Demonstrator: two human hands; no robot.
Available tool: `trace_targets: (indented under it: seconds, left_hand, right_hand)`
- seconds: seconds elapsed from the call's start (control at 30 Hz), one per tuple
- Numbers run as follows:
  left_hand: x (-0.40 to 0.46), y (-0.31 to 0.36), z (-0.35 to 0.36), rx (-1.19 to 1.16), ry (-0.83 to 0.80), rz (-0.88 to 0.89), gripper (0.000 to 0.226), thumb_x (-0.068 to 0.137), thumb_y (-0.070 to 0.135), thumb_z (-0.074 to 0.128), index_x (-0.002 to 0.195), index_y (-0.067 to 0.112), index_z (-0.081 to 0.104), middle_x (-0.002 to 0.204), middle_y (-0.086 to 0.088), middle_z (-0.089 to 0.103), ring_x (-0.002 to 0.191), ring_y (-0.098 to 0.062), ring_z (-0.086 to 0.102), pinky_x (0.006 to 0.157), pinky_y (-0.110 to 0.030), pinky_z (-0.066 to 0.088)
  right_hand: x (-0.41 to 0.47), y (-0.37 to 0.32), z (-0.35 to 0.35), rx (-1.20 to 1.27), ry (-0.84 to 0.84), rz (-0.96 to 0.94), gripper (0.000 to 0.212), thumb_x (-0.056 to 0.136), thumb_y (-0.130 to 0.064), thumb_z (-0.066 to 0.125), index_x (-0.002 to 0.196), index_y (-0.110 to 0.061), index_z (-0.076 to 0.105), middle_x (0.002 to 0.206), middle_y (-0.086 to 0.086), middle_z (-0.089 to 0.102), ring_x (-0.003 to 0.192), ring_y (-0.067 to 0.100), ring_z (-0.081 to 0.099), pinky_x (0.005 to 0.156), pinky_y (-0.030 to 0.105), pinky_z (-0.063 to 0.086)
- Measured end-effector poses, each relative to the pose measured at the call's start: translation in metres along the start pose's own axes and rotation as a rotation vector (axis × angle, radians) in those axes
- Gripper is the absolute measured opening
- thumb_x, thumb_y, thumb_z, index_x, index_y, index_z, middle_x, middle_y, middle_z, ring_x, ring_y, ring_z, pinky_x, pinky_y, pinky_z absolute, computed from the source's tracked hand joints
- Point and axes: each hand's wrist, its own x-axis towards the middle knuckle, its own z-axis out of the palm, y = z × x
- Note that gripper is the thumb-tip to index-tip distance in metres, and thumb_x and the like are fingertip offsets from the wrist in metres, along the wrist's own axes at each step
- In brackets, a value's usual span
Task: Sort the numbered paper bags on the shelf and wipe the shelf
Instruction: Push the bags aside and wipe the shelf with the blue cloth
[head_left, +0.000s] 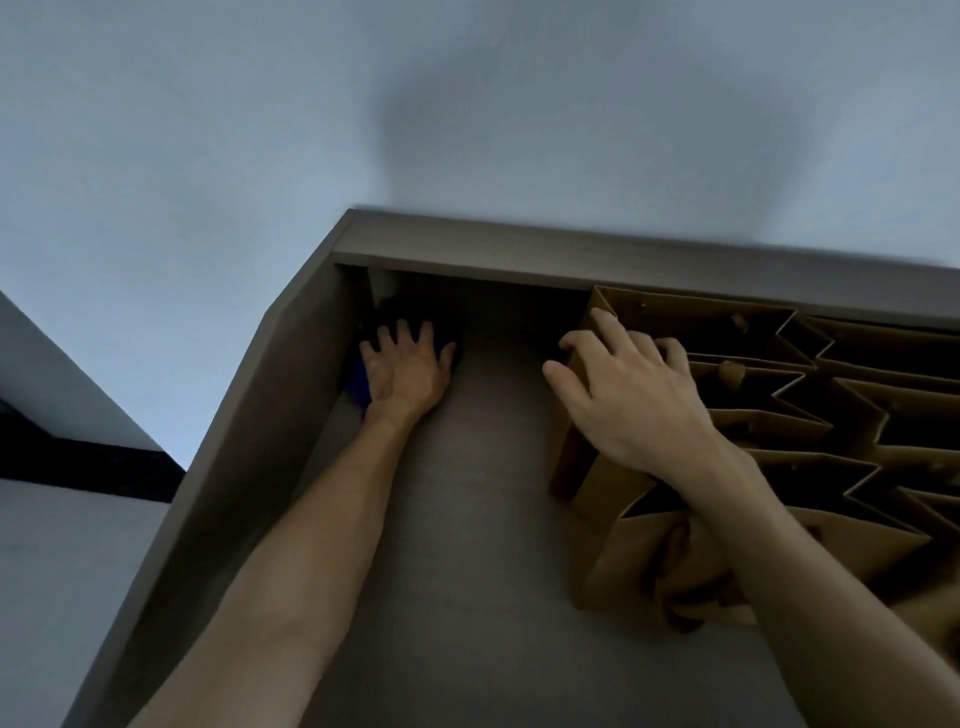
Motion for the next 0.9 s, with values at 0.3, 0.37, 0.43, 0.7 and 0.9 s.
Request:
trace_targets:
  seconds: [0.3,0.37,0.43,0.7,0.9]
  left_hand:
    - [-0.011,0.067,-0.002,-0.008,-0.023,0.266,0.058,0.099,0.052,0.027,0.149,0.022,0.027,0.154,-0.011,0.030,0.139,-0.034,0.027,0.109,-0.053,0.022]
    - [-0.012,0.059,-0.002,-0.026,-0.023,0.301,0.059,0.098,0.053,0.027,0.148,0.022,0.028,0.153,-0.010,0.032,0.138,-0.033,0.028,0.109,-0.052,0.023]
    - [-0.019,0.050,0.000,-0.060,-0.008,0.354,0.059,0.097,0.055,0.029,0.147,0.024,0.031,0.149,-0.010,0.036,0.135,-0.031,0.031,0.107,-0.051,0.024]
    - [-0.096,0.013,0.001,-0.122,0.074,0.408,0.054,0.093,0.062,0.032,0.137,0.032,0.040,0.133,-0.001,0.050,0.119,-0.022,0.045,0.100,-0.044,0.032]
    - [-0.187,-0.014,-0.007,-0.148,0.071,0.422,0.052,0.092,0.065,0.029,0.132,0.036,0.045,0.128,0.006,0.054,0.111,-0.017,0.050,0.095,-0.041,0.038]
  right_hand:
    - [0.002,0.005,0.003,0.023,0.019,-0.022,0.052,0.099,-0.059,0.023,0.142,-0.033,0.038,0.160,0.006,0.022,0.143,0.030,0.029,0.115,0.056,0.015]
    - [0.001,0.005,0.003,0.028,0.023,-0.026,0.052,0.099,-0.058,0.023,0.142,-0.032,0.039,0.160,0.007,0.022,0.143,0.031,0.029,0.115,0.056,0.016]
    - [0.000,0.005,0.002,0.039,0.023,-0.033,0.053,0.100,-0.057,0.023,0.142,-0.031,0.039,0.160,0.007,0.022,0.143,0.032,0.029,0.115,0.057,0.016]
    - [0.003,0.006,0.002,0.048,0.025,-0.039,0.053,0.100,-0.057,0.026,0.144,-0.030,0.038,0.161,0.007,0.022,0.143,0.032,0.028,0.115,0.057,0.015]
    - [0.004,0.005,0.003,0.040,0.036,-0.039,0.053,0.099,-0.057,0.027,0.143,-0.029,0.041,0.160,0.007,0.024,0.143,0.032,0.029,0.116,0.057,0.016]
